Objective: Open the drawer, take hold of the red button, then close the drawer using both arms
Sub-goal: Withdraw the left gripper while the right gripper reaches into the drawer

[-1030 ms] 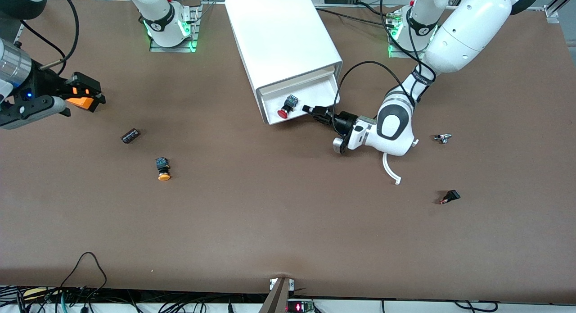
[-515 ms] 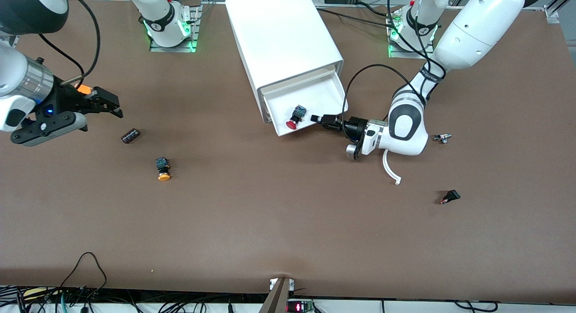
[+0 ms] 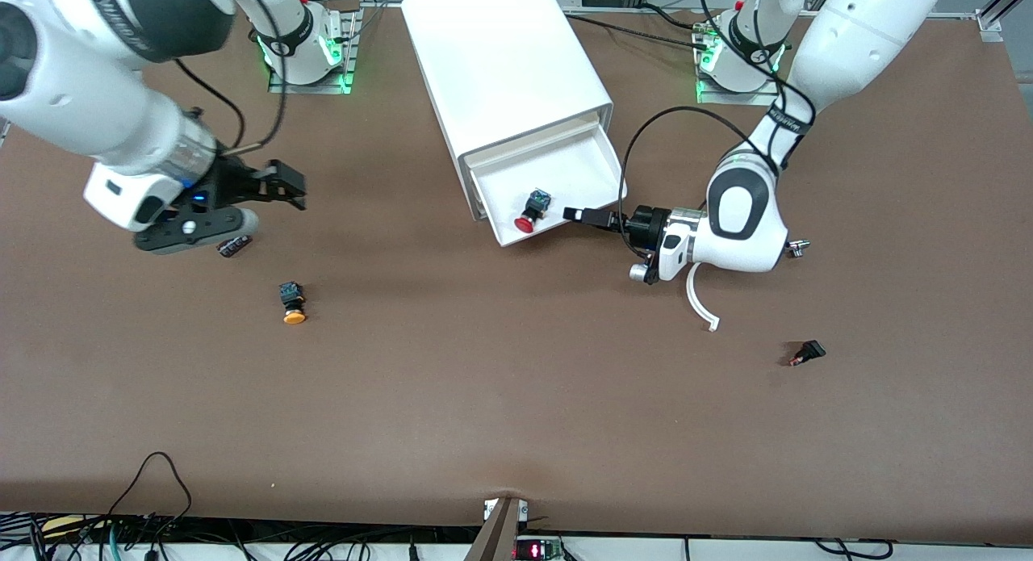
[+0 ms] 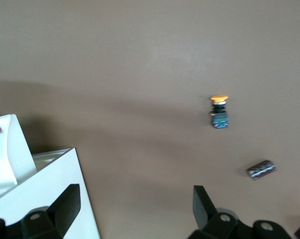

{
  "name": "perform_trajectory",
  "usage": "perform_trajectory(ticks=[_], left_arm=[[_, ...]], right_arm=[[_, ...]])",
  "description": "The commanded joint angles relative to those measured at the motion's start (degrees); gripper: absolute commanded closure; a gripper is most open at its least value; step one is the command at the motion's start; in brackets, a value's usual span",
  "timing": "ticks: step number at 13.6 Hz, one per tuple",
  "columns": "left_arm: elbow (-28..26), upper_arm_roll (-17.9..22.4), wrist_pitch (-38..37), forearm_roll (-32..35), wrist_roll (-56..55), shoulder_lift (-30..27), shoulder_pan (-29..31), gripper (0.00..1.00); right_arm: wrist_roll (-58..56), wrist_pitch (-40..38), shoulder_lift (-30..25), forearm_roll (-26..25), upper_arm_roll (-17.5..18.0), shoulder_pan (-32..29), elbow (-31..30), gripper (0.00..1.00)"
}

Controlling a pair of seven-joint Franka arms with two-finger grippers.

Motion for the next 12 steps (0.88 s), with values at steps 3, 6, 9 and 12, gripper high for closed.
perform_trajectory(ticks=[3, 6, 9, 12], left_arm=[[-2.05, 0.3, -2.82, 19.0, -10.01, -11.47, 2.3, 0.0], [-0.39, 0.3, -5.35, 30.8, -10.29, -13.94, 3.78, 0.0], [4.26, 0.3, -11.85, 42.13, -10.2, -14.99, 6.86, 0.0], [10.33, 0.3, -20.2, 49.71, -9.41, -14.99, 10.03, 0.0]], right_arm=[[16.24, 4.81, 4.32, 0.23, -0.4, 7.82, 1.66, 0.0], [22.93, 7.45, 6.08, 0.14, -0.4, 11.25, 1.66, 0.0], [30.05, 10.61, 7.93, 0.14, -0.4, 14.86, 1.75, 0.0], [40.05, 15.61, 11.0, -0.12, -0.4, 20.48, 2.18, 0.0]])
